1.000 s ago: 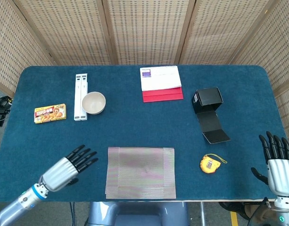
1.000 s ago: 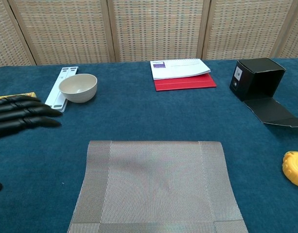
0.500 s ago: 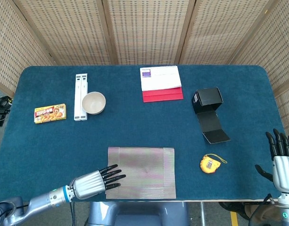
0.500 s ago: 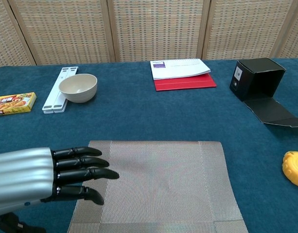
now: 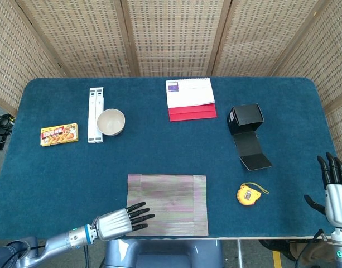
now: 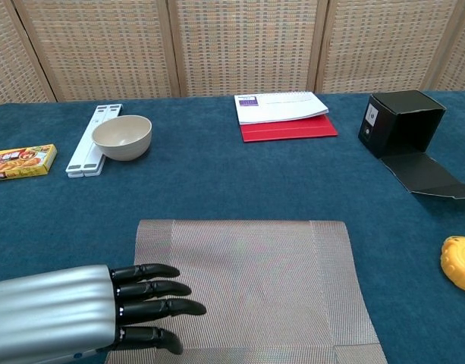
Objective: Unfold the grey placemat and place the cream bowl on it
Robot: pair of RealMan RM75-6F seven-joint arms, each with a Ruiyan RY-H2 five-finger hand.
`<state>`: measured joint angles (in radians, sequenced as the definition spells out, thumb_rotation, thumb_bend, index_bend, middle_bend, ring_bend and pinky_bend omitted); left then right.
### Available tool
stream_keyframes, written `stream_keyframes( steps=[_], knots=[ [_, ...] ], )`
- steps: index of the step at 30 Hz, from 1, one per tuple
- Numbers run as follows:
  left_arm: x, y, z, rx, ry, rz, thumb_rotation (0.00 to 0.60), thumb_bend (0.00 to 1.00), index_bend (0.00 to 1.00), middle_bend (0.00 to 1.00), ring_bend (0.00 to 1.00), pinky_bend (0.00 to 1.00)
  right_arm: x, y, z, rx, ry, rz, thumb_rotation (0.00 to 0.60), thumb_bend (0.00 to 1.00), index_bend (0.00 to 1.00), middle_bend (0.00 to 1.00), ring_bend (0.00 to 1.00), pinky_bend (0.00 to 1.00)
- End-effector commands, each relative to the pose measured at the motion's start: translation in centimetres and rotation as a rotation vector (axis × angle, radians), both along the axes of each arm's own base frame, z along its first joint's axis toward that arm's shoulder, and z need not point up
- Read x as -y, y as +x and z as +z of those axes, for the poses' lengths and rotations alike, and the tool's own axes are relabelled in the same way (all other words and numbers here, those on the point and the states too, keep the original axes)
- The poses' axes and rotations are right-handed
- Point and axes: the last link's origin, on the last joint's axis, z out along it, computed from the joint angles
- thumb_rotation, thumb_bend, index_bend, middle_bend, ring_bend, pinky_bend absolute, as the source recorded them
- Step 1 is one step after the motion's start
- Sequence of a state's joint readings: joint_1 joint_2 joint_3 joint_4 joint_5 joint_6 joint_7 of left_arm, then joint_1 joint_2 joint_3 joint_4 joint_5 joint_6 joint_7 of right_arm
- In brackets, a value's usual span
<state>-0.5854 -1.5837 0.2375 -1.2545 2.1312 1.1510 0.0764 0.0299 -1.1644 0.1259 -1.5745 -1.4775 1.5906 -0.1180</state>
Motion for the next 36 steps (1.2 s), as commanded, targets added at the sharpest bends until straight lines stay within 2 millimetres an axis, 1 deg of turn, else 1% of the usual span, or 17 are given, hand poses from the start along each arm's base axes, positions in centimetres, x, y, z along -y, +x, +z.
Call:
stream_keyframes(
  steps=[1,7,8,10,13,16,18,29,33,36],
  knots=[
    [-0.2,0.2,-0.5,-0.015,-0.004,-0.002,0.6,0.0,0.21,0.0,0.0,0.0,0.1,0.0,0.0,0.0,0.001,-0.002,0.6,0.0,0.0,0.0,0.0,0.0],
    [-0.4,0.6,-1.2,-0.03,-0.014,-0.01,0.6,0.01,0.21,0.0,0.0,0.0,0.1,-0.1,0.0,0.0,0.002,-0.005,0.6,0.0,0.0,0.0,0.0,0.0],
    [-0.4,0.7,-1.3,-0.031,-0.016,-0.01,0.6,0.03,0.21,0.0,0.0,0.0,0.1,-0.1,0.0,0.0,0.002,-0.006,0.6,0.0,0.0,0.0,0.0,0.0],
    [-0.4,1.0,-1.5,-0.031,-0.026,-0.01,0.6,0.13,0.22,0.0,0.0,0.0,0.1,-0.1,0.0,0.0,0.003,-0.007,0.6,0.0,0.0,0.0,0.0,0.0],
    [-0.5,1.2,-1.5,-0.03,-0.029,-0.017,0.6,0.22,0.23,0.0,0.0,0.0,0.1,-0.1,0.0,0.001,0.003,-0.008,0.6,0.0,0.0,0.0,0.0,0.0],
    [-0.5,1.4,-1.4,-0.031,-0.031,-0.022,0.6,0.28,0.24,0.0,0.0,0.0,0.1,-0.1,0.1,0.002,0.001,-0.006,0.6,0.0,0.0,0.0,0.0,0.0],
    [-0.5,1.6,-1.3,-0.033,-0.028,-0.023,0.6,0.3,0.25,0.0,0.0,0.0,0.1,-0.1,0.1,0.003,0.001,-0.006,0.6,0.0,0.0,0.0,0.0,0.0],
    [-0.8,2.2,-1.2,-0.025,-0.018,-0.016,0.6,0.3,0.26,0.0,0.0,0.0,0.0,0.0,0.1,0.004,0.004,-0.003,0.6,0.0,0.0,0.0,0.0,0.0],
    [-0.8,2.4,-1.2,-0.025,-0.02,-0.02,0.6,0.33,0.26,0.0,0.0,0.0,-0.1,0.0,0.1,0.005,0.004,-0.002,0.6,0.0,0.0,0.0,0.0,0.0],
    [-0.8,2.5,-1.3,-0.027,-0.021,-0.019,0.6,0.33,0.26,0.0,0.0,0.0,-0.1,0.1,0.1,0.004,0.005,0.0,0.6,0.0,0.0,0.0,0.0,0.0]
  ],
)
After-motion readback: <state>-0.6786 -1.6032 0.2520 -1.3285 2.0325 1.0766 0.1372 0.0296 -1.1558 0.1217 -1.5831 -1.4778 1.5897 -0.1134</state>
